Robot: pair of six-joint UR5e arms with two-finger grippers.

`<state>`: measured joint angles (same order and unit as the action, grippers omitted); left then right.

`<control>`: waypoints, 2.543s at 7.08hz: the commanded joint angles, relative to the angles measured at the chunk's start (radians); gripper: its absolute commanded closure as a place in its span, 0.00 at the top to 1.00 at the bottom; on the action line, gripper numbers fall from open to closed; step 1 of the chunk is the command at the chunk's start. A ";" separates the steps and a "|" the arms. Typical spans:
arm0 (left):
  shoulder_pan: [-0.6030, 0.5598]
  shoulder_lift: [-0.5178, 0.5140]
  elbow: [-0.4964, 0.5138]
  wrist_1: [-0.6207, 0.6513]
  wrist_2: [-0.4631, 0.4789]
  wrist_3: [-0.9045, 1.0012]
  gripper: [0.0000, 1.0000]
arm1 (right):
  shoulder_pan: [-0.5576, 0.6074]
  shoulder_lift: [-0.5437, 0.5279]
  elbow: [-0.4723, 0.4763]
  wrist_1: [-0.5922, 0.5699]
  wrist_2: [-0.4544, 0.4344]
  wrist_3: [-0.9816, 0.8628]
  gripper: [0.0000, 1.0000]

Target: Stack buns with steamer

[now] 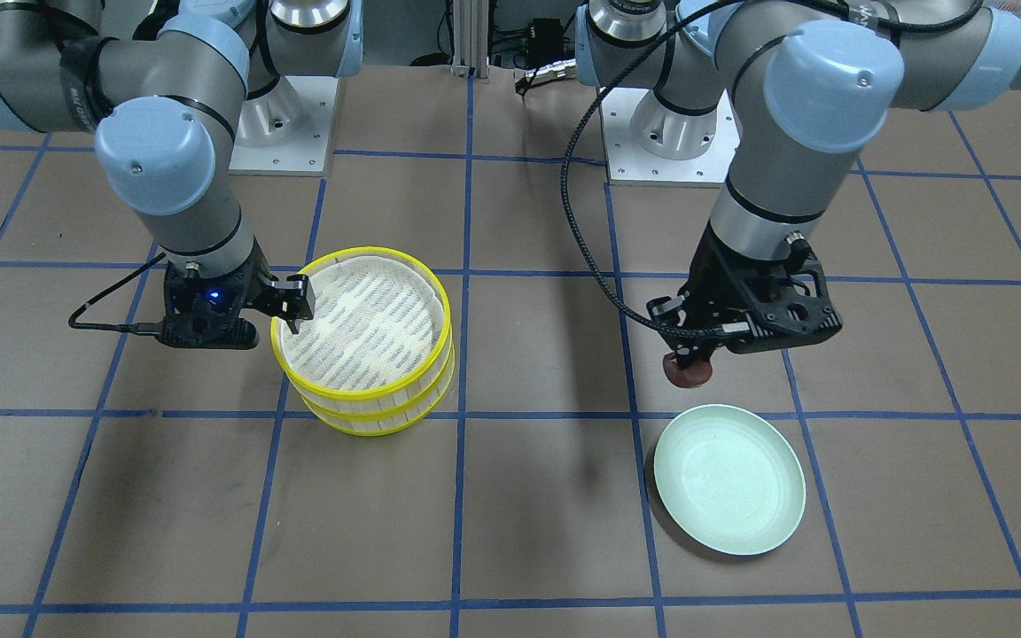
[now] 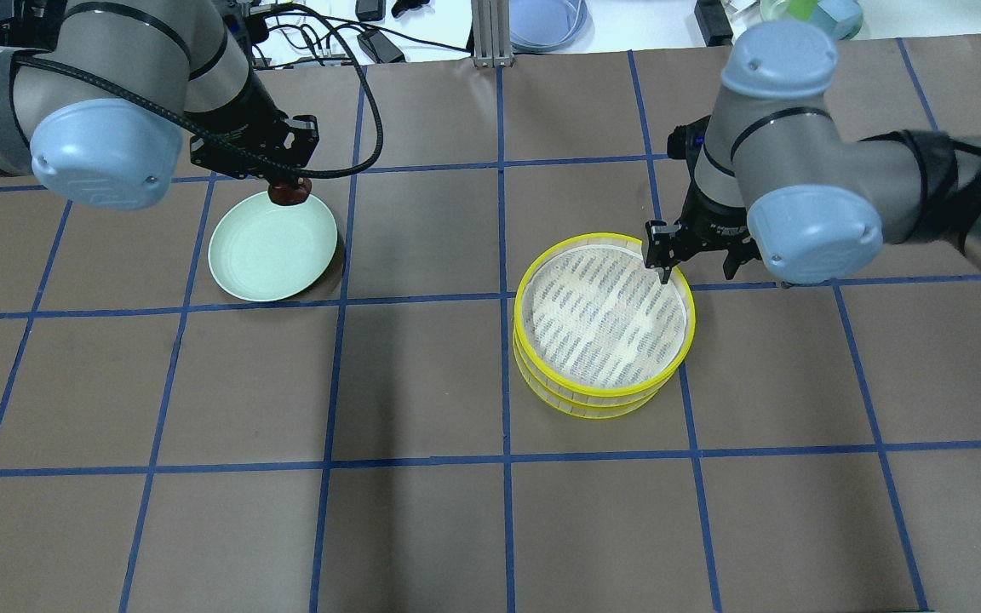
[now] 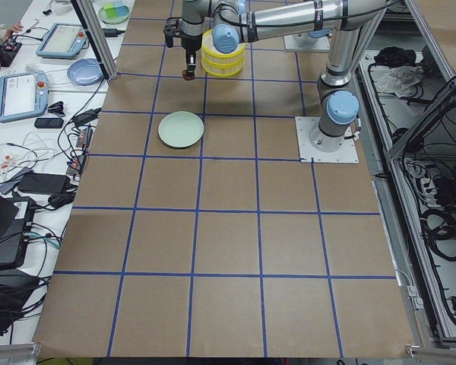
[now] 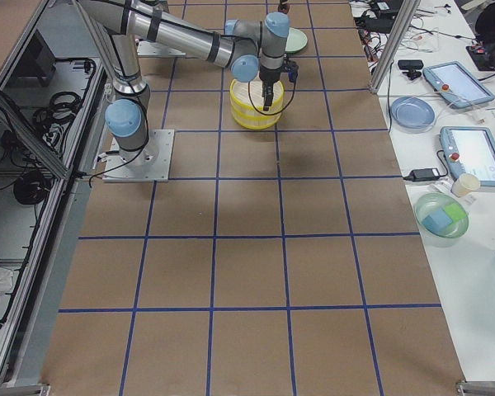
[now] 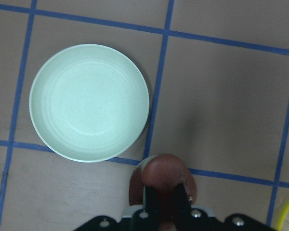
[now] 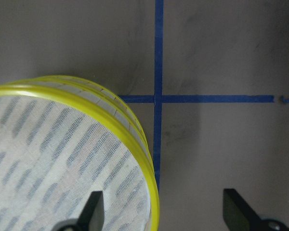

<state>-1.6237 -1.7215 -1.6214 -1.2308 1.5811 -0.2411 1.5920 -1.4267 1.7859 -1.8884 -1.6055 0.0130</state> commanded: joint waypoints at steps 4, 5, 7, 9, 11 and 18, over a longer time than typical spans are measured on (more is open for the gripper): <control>-0.379 -0.023 -0.005 0.031 -0.021 -0.549 0.22 | -0.015 -0.072 -0.436 0.342 0.035 0.001 1.00; -0.427 -0.058 -0.011 0.144 -0.098 -0.692 0.23 | -0.012 -0.089 -0.428 0.374 0.039 0.001 1.00; -0.459 -0.142 -0.012 0.252 -0.164 -0.793 0.25 | -0.009 -0.127 -0.396 0.377 0.044 -0.001 1.00; -0.462 -0.191 -0.014 0.249 -0.150 -0.784 0.54 | -0.009 -0.201 -0.285 0.274 0.042 -0.001 1.00; -0.462 -0.210 -0.014 0.249 -0.148 -0.784 1.00 | -0.009 -0.198 -0.272 0.265 0.042 -0.001 1.00; -0.088 0.046 0.023 -0.045 0.042 -0.035 1.00 | -0.009 -0.190 -0.234 0.258 0.045 -0.002 1.00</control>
<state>-1.8235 -1.7362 -1.6143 -1.1982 1.6176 -0.4483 1.5830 -1.6177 1.5287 -1.6217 -1.5611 0.0110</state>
